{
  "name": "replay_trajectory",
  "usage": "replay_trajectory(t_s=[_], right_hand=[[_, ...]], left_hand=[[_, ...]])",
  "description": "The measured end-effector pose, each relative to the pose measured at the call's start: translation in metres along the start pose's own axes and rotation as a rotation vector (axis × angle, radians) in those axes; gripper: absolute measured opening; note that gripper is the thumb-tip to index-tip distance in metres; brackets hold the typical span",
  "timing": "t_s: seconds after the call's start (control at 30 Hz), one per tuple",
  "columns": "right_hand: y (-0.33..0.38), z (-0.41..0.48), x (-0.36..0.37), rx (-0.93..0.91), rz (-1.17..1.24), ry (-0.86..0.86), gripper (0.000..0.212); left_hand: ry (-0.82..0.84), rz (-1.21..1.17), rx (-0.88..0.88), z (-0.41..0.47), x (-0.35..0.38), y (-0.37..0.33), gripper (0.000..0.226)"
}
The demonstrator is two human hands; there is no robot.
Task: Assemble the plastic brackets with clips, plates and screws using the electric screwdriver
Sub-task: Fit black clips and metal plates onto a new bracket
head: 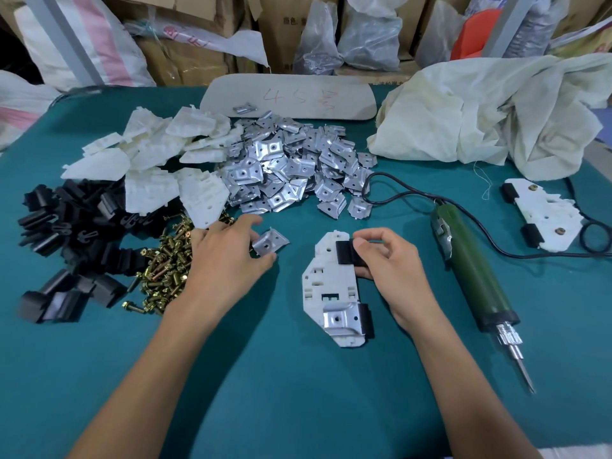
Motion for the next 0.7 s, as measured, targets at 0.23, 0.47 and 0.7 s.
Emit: replay_trajectory(t_s=[0.23,0.47,0.7], right_hand=[[-0.002,0.002,-0.002,0.023,0.016,0.004,0.022],[0.004,-0.001,-0.004,0.024,0.114,0.019,0.024],[0.003,-0.003,-0.001,0.059,0.176,0.066,0.018]], left_hand=[[0.086,-0.294,0.174,-0.003,-0.006,-0.039,0.061],[0.172,-0.268,0.280,-0.002,0.006,-0.071,0.067],[0.167,-0.328,0.307,-0.005,0.009,-0.070,0.070]])
Point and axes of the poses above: each hand's wrist, its own z-axis towards the middle knuckle, its own x-axis out of the palm, y = z × x, the point moved 5 cm from there along z, towards the middle knuckle, and after that the axes turned 6 degrees about -y, right-handed, at the moved point
